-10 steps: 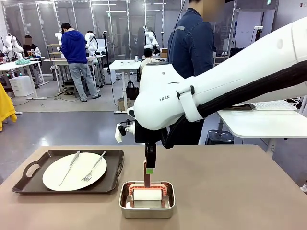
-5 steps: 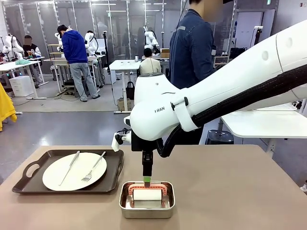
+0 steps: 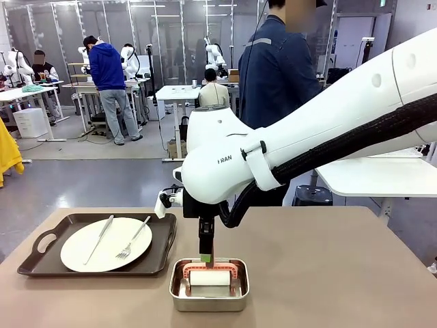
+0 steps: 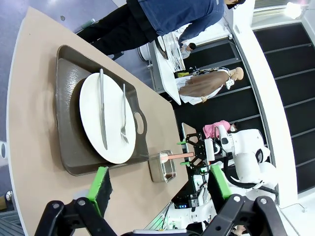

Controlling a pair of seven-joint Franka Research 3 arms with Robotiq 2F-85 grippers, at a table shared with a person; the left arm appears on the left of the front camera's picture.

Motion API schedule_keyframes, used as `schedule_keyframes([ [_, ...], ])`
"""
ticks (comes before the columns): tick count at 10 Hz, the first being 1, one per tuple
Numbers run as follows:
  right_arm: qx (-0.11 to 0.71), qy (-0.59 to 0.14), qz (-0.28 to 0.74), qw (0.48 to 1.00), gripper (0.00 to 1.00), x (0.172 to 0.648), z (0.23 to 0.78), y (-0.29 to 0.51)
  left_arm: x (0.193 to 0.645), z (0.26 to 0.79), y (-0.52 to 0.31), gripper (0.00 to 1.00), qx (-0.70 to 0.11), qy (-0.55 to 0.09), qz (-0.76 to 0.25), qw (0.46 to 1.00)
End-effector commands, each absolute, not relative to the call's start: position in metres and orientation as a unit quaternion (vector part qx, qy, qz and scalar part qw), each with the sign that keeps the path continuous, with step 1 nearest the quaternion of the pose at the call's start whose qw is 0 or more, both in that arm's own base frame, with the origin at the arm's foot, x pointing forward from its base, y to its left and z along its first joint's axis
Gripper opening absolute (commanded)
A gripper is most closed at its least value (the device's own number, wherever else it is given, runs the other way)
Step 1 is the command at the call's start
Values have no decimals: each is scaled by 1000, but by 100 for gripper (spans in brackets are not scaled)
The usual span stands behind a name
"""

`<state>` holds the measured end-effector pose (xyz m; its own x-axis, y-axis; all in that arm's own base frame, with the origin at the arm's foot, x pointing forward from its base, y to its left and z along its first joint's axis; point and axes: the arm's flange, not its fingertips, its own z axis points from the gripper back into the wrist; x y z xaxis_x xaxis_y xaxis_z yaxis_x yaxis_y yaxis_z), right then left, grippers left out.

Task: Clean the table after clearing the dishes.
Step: When the left (or right) Handle tray is removed, use the left hand (or right hand) to clean the left (or right) side of the table with the Lint Roller.

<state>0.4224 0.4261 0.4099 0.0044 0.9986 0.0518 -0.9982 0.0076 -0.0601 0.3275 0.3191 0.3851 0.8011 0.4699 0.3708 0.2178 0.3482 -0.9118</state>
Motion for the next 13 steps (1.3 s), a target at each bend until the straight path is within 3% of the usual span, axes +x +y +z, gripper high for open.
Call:
schedule_keyframes([
  [1, -20, -43, 694, 719, 25, 411, 398, 417, 323, 386, 320, 100, -563, -305, 75, 764],
  [2, -22, -41, 695, 717, 0, 410, 401, 415, 323, 386, 320, 100, -563, -305, 75, 764],
  [5, -32, -35, 694, 719, 4, 409, 407, 410, 323, 386, 320, 100, -563, -305, 75, 764],
  [6, -33, -34, 694, 718, 0, 408, 409, 408, 323, 386, 320, 100, -563, -305, 75, 764],
  [10, -27, -63, 702, 709, 0, 398, 430, 407, 323, 386, 320, 100, -563, -305, 75, 764],
  [13, -6, -54, 649, 759, 0, 389, 478, 368, 323, 386, 320, 100, -563, -305, 75, 764],
])
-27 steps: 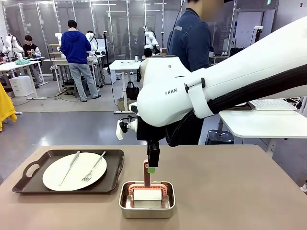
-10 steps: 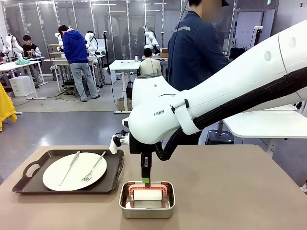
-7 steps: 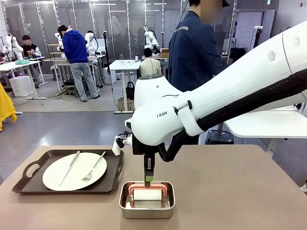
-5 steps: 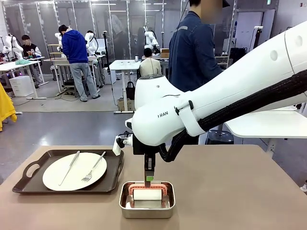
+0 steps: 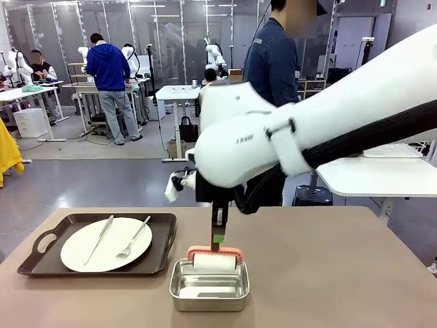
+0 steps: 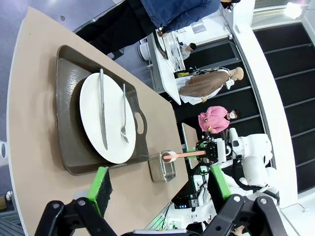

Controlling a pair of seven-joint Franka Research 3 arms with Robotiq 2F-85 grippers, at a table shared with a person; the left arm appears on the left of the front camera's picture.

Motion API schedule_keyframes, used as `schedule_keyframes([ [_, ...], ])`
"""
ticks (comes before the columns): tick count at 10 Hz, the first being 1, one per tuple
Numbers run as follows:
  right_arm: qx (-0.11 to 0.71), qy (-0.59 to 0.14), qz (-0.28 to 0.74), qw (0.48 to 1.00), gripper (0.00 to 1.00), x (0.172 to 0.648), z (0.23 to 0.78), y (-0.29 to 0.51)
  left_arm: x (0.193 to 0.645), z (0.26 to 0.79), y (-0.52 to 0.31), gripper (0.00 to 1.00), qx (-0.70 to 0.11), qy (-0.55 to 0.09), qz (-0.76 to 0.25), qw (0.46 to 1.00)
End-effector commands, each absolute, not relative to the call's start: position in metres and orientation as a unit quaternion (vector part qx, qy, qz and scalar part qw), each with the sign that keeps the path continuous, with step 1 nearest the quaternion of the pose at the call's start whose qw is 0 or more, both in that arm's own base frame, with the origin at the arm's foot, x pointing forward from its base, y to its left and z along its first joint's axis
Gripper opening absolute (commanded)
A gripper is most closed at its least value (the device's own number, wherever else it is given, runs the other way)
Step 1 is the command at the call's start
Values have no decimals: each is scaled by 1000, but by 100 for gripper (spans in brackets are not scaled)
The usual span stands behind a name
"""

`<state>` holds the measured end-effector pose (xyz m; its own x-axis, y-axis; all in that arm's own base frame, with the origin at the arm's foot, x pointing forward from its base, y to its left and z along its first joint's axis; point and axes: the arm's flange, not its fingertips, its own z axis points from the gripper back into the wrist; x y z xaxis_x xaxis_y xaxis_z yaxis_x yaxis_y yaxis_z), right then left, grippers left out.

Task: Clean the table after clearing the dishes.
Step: When the left (or right) Handle tray is removed, use the left hand (or right hand) to clean the left (or right) side of the table with the Lint Roller.

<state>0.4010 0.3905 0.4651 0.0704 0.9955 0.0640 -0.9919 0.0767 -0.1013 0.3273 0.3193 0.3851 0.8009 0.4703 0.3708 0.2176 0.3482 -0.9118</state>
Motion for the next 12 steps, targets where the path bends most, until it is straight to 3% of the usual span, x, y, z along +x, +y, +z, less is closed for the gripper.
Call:
schedule_keyframes([
  [1, 15, -62, 611, 789, 0, 388, 490, 345, 323, 386, 320, 100, -563, -305, 75, 764],
  [3, 132, -101, 498, 851, 0, 400, 488, 283, 323, 386, 320, 100, -563, -305, 75, 764],
  [4, 218, -134, 432, 865, 0, 407, 468, 251, 323, 386, 320, 100, -563, -305, 75, 764],
  [5, 255, -162, 388, 871, 0, 408, 449, 229, 323, 386, 320, 100, -563, -305, 75, 764],
  [9, 362, -195, 330, 850, 0, 413, 406, 182, 323, 386, 320, 100, -563, -305, 75, 764],
  [10, 371, -196, 352, 837, 0, 416, 402, 183, 323, 386, 320, 100, -563, -305, 75, 764],
  [11, 329, -169, 323, 871, 0, 420, 414, 176, 323, 386, 320, 100, -563, -305, 75, 764],
  [12, 329, -169, 323, 871, 0, 420, 414, 176, 323, 386, 320, 100, -563, -305, 75, 764],
])
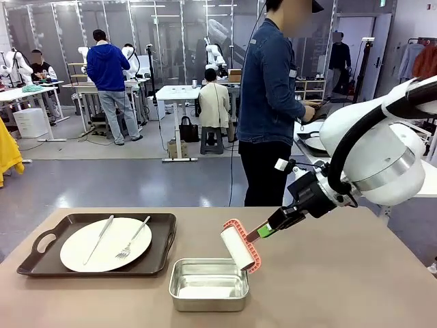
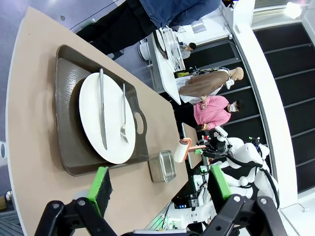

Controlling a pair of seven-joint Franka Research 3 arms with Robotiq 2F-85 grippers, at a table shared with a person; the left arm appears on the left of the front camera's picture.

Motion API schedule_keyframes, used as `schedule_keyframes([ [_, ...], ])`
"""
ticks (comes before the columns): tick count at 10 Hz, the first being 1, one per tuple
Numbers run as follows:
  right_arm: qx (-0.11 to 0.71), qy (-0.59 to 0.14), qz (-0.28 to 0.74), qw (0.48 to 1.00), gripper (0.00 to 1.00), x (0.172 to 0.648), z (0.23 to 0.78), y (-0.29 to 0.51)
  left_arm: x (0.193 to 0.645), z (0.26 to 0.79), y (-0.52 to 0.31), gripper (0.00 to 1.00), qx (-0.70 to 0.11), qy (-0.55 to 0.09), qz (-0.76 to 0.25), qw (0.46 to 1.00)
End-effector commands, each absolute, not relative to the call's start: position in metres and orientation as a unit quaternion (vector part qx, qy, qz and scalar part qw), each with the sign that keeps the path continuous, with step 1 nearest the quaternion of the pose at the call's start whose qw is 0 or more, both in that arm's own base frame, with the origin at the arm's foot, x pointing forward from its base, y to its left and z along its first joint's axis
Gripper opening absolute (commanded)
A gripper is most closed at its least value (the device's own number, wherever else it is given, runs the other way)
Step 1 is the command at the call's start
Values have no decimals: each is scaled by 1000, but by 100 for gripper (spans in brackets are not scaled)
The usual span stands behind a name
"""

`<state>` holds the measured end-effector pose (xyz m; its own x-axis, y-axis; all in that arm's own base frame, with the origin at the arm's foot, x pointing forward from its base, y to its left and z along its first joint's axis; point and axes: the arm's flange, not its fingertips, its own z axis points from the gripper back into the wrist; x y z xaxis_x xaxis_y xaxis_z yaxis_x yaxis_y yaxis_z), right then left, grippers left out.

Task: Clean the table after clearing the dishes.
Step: When the left (or right) Handle tray is removed, use the left hand (or right hand) to clean the left (or right) side of the table with the Lint Roller.

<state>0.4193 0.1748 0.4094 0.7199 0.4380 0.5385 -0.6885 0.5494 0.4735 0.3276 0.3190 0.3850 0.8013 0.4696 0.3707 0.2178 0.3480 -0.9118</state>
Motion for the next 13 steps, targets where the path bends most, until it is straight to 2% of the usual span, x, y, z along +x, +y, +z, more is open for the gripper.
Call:
schedule_keyframes([
  [1, 329, -169, 323, 871, 0, 420, 414, 176, 323, 386, 320, 100, -563, -305, 75, 764],
  [2, 329, -169, 323, 871, 0, 420, 414, 176, 323, 386, 320, 100, -563, -305, 75, 764],
  [3, 340, -181, 328, 863, 20, 420, 410, 173, 323, 386, 320, 100, -563, -305, 75, 764],
  [4, 437, -110, 332, 829, 20, 419, 419, 170, 323, 386, 320, 100, -563, -305, 75, 764],
  [5, 459, -90, 282, 838, 20, 425, 425, 144, 323, 386, 320, 100, -563, -305, 75, 764],
  [10, 465, -34, 113, 877, 20, 470, 392, 89, 323, 386, 320, 100, -563, -305, 75, 764],
  [13, 446, -44, 51, 893, 20, 492, 349, 86, 323, 386, 320, 100, -563, -305, 75, 764],
])
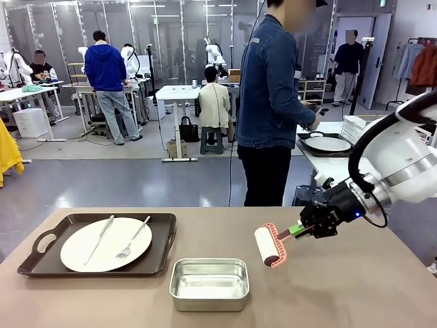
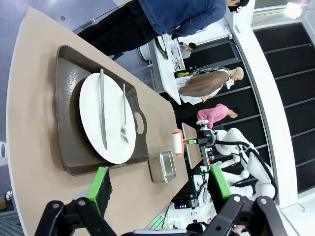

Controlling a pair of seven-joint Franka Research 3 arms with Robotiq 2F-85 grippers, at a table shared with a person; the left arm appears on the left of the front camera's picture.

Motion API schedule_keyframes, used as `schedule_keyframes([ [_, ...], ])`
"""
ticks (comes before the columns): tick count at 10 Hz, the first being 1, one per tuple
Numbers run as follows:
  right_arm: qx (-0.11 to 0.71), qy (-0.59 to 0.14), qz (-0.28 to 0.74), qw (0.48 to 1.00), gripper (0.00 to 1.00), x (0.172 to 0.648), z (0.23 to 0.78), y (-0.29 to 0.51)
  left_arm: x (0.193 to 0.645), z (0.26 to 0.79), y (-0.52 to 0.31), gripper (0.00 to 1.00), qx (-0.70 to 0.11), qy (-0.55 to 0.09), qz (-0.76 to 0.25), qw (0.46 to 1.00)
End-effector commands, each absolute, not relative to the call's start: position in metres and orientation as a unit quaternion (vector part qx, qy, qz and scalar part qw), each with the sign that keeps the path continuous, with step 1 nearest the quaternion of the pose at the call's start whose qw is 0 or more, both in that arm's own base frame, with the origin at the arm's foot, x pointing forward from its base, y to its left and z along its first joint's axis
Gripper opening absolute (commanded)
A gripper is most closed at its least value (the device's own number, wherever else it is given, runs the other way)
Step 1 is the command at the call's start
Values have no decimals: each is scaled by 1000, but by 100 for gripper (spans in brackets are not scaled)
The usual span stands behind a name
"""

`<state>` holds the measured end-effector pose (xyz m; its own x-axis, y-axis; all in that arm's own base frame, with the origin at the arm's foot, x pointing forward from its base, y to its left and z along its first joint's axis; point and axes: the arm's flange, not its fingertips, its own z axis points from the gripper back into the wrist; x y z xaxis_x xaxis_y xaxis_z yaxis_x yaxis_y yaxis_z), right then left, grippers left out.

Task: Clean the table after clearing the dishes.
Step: When the left (or right) Handle tray is removed, use the left hand (or right hand) to clean the left (or right) side of the table with the Lint Roller.

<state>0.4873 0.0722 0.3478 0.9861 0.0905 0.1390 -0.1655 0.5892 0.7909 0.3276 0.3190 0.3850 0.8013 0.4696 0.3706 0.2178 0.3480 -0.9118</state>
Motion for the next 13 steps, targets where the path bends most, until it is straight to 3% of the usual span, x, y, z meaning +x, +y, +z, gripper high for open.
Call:
schedule_keyframes([
  [1, 441, -44, 43, 895, 20, 492, 341, 89, 323, 386, 320, 100, -563, -305, 75, 764],
  [7, 425, -23, -28, 904, 20, 488, 294, 65, 323, 386, 320, 100, -563, -305, 75, 764],
  [13, 287, -63, -48, 955, 20, 477, 314, -13, 323, 386, 320, 100, -563, -305, 75, 764],
])
